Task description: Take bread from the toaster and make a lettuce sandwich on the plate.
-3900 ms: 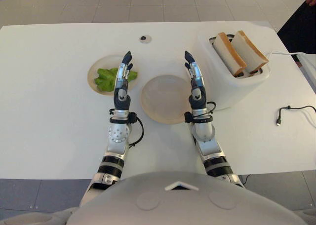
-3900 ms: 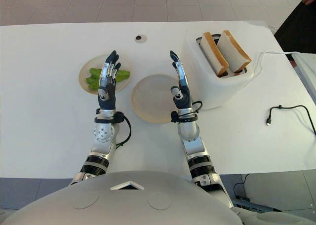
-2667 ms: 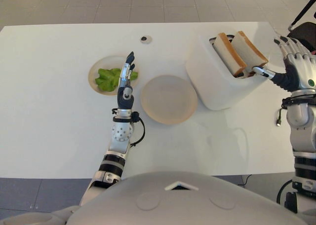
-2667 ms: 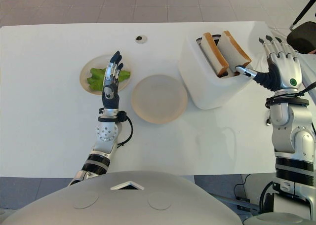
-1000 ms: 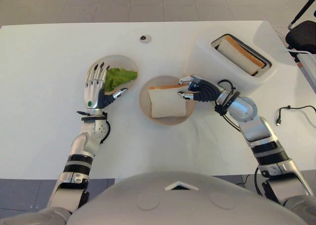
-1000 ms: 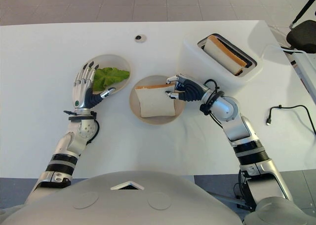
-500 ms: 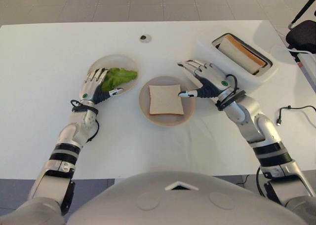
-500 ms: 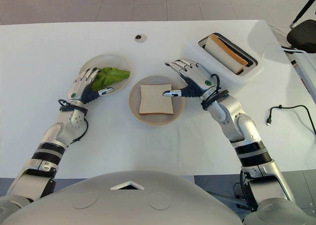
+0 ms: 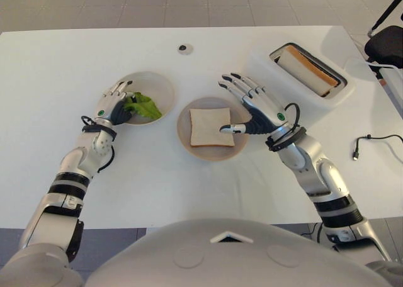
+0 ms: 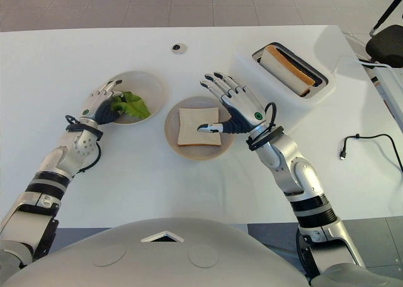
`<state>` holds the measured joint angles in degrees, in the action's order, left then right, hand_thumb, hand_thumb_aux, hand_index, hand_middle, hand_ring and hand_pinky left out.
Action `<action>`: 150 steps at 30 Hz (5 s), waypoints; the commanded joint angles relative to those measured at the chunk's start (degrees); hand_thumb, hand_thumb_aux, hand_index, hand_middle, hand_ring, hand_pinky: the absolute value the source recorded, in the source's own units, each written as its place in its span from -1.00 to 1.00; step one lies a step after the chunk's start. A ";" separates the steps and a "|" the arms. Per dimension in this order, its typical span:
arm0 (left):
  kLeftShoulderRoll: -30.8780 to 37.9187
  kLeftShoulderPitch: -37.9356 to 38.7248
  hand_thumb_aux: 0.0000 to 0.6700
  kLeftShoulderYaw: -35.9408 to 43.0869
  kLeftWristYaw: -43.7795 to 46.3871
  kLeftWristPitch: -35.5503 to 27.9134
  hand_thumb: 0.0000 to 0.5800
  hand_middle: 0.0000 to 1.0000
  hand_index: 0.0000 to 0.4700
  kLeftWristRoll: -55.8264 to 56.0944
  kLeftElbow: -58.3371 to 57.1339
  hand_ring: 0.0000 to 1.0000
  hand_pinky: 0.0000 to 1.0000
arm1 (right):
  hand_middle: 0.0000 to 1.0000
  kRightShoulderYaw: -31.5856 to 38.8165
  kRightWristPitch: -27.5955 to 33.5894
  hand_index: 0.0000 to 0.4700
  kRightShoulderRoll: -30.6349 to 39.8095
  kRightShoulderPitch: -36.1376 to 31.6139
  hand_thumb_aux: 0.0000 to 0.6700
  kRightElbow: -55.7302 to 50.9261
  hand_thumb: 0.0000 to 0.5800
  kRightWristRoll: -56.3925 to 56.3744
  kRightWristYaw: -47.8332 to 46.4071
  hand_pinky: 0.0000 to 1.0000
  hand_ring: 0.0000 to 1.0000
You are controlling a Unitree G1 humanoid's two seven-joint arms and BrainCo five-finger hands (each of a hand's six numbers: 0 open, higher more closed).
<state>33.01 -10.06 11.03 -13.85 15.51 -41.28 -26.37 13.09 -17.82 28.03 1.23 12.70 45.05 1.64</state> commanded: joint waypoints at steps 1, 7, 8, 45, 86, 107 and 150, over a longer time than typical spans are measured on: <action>-3.55 1.55 1.00 -0.26 -0.77 5.63 1.00 -1.00 1.00 5.72 6.42 -1.00 -1.00 | -1.00 -1.75 -0.50 -1.00 -0.55 0.35 -1.00 1.41 -1.00 -0.52 2.00 -1.00 -1.00; -14.24 1.63 1.00 3.67 0.36 10.87 1.00 -1.00 1.00 12.13 10.67 -1.00 -1.00 | -1.00 -6.56 -1.19 -1.00 -1.21 0.27 -1.00 4.00 -1.00 -2.96 5.50 -1.00 -1.00; -15.58 1.25 1.00 4.56 0.29 11.22 1.00 -1.00 1.00 11.73 9.99 -1.00 -1.00 | -1.00 -7.42 -1.39 -1.00 -0.94 0.64 -1.00 4.14 -1.00 -3.45 5.70 -1.00 -1.00; -11.58 -6.09 -1.00 14.62 -9.01 -1.02 -1.00 -1.00 -1.00 -14.19 3.81 -1.00 -1.00 | -1.00 -33.23 4.07 -1.00 7.33 4.51 -1.00 6.52 -1.00 -12.95 -1.36 -1.00 -1.00; -2.76 1.07 -1.00 15.92 -0.59 12.16 -1.00 -1.00 -1.00 -6.96 10.25 -1.00 -1.00 | -1.00 -24.04 3.30 -1.00 3.36 2.13 -1.00 6.04 -1.00 -11.51 -0.94 -1.00 -1.00; -8.11 -2.18 1.00 17.01 -5.75 15.63 1.00 -1.00 1.00 -7.05 7.48 -1.00 -1.00 | -1.00 -21.87 3.35 -1.00 2.70 1.64 -1.00 5.24 -1.00 -10.58 -0.74 -1.00 -1.00; -14.69 9.74 -1.00 -2.61 -7.57 20.22 -1.00 -1.00 -1.00 12.69 27.72 -1.00 -1.00 | 0.03 -26.71 5.22 0.52 14.72 5.47 0.52 -1.54 0.89 -9.51 -5.22 0.03 0.03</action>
<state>18.82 -0.93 9.17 -22.37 35.84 -29.40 0.94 -13.52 -12.74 41.85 5.57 10.88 35.97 -2.08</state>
